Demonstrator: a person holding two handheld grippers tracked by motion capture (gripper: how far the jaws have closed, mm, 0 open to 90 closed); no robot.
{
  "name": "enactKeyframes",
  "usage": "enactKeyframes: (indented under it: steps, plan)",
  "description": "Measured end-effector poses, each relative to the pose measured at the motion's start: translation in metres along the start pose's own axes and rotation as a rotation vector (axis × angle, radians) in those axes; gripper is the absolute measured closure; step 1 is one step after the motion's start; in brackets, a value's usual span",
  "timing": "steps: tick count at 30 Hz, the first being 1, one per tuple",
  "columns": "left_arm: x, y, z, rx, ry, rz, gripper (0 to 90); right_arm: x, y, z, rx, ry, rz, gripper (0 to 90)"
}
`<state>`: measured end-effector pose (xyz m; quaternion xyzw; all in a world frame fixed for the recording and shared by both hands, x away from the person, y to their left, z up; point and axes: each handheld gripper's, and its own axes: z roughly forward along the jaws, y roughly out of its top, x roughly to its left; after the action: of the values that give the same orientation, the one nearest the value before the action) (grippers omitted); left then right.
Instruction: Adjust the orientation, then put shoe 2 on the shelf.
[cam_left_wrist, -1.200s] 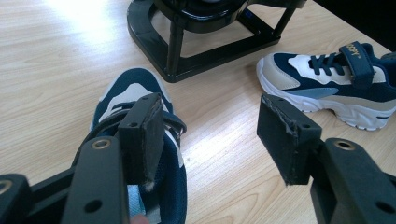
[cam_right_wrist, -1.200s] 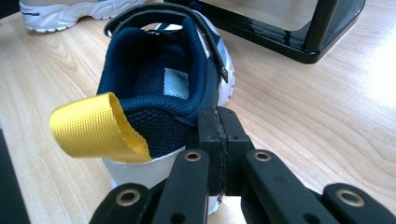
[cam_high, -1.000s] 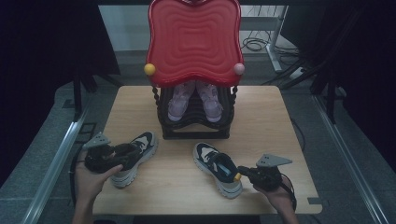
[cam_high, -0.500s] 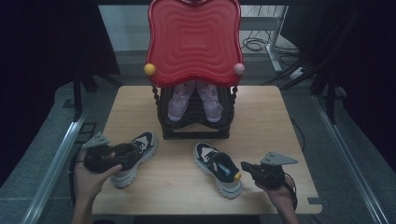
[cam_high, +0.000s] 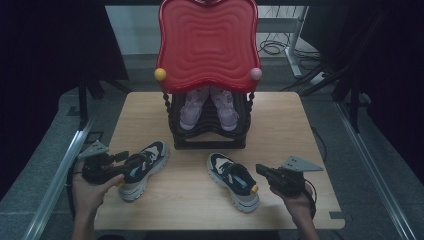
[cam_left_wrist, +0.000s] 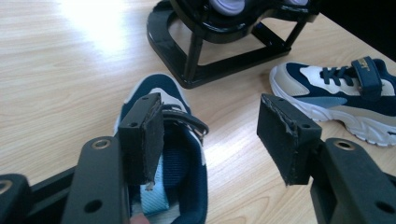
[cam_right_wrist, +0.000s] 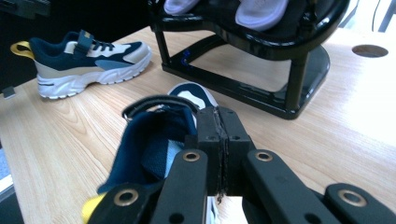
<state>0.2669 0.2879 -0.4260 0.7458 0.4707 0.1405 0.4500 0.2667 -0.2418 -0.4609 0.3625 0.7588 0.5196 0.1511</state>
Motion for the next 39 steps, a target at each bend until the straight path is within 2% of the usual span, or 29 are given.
enactKeyframes:
  steps: [3, 5, 16, 26, 30, 39]
  plan:
    - [0.003, -0.001, -0.001, 0.001, 0.003, -0.008, 41.1, 0.002, 0.002, 0.000, -0.004, 0.002, -0.005, 87.3]
    - [0.004, -0.002, -0.003, -0.001, 0.006, -0.012, 41.1, 0.002, 0.003, 0.001, -0.005, 0.012, 0.004, 81.7]
    - [0.007, -0.003, -0.003, 0.000, 0.009, -0.017, 41.1, 0.005, 0.007, 0.004, -0.006, 0.018, -0.001, 69.2]
    - [0.034, -0.013, -0.006, -0.006, 0.044, -0.096, 41.2, 0.002, 0.007, 0.009, 0.003, 0.009, 0.019, 61.4]
    - [0.045, -0.018, -0.002, 0.010, 0.046, -0.121, 41.2, 0.000, 0.007, 0.014, 0.007, 0.010, 0.038, 59.7]
    - [0.062, -0.028, 0.016, 0.049, 0.025, -0.131, 42.5, -0.003, 0.006, 0.013, 0.001, 0.003, 0.047, 58.6]
